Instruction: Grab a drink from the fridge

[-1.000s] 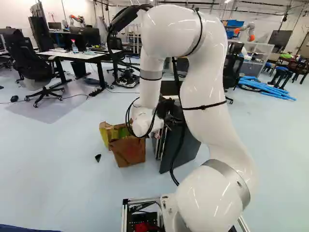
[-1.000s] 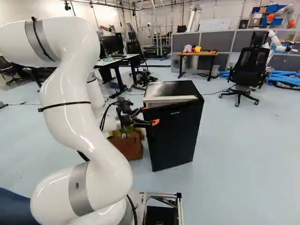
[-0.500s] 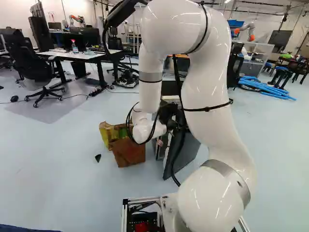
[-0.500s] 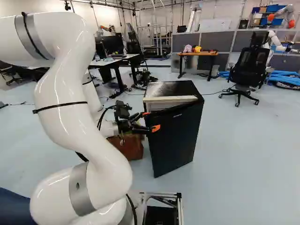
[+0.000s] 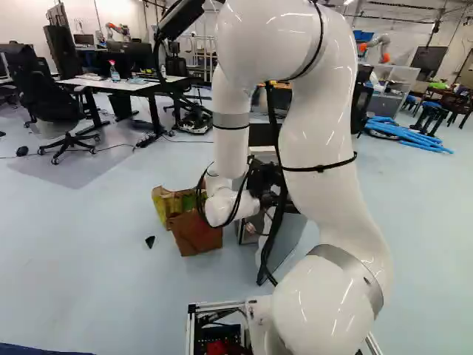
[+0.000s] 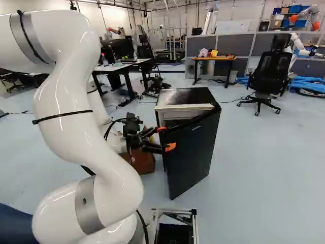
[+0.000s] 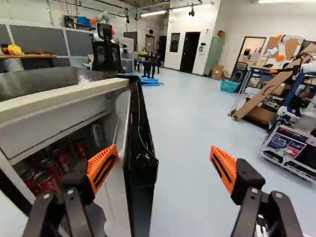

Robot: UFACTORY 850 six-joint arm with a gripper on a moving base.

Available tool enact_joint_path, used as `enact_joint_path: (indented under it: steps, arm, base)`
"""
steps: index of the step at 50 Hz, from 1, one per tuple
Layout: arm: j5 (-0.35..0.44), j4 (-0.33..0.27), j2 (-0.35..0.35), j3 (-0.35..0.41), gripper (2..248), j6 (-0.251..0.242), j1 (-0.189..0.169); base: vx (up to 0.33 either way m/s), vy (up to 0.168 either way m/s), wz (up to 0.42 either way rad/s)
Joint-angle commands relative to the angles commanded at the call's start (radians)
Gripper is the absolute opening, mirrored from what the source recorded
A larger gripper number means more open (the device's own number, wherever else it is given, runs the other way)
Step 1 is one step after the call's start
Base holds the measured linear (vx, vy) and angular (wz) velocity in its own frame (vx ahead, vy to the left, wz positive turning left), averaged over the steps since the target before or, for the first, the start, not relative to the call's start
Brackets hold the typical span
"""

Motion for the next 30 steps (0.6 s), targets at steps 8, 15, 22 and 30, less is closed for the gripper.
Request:
enact_joint_path:
  steps: [8,15,22,30]
  arm:
    - [0.011,0.045,0.002,0.01,247,0.0,-0.003]
    - [0.021,0.086,0.003,0.016,247,0.0,-0.008]
    - [0.032,0.127,0.003,0.02,247,0.0,-0.015]
    - [0.036,0.176,0.003,0.018,247,0.0,-0.03]
  base:
    - [0.0,0.0,0.0]
    - [0.0,0.0,0.0]
    - [0.0,0.0,0.0]
    - [0.0,0.0,0.0]
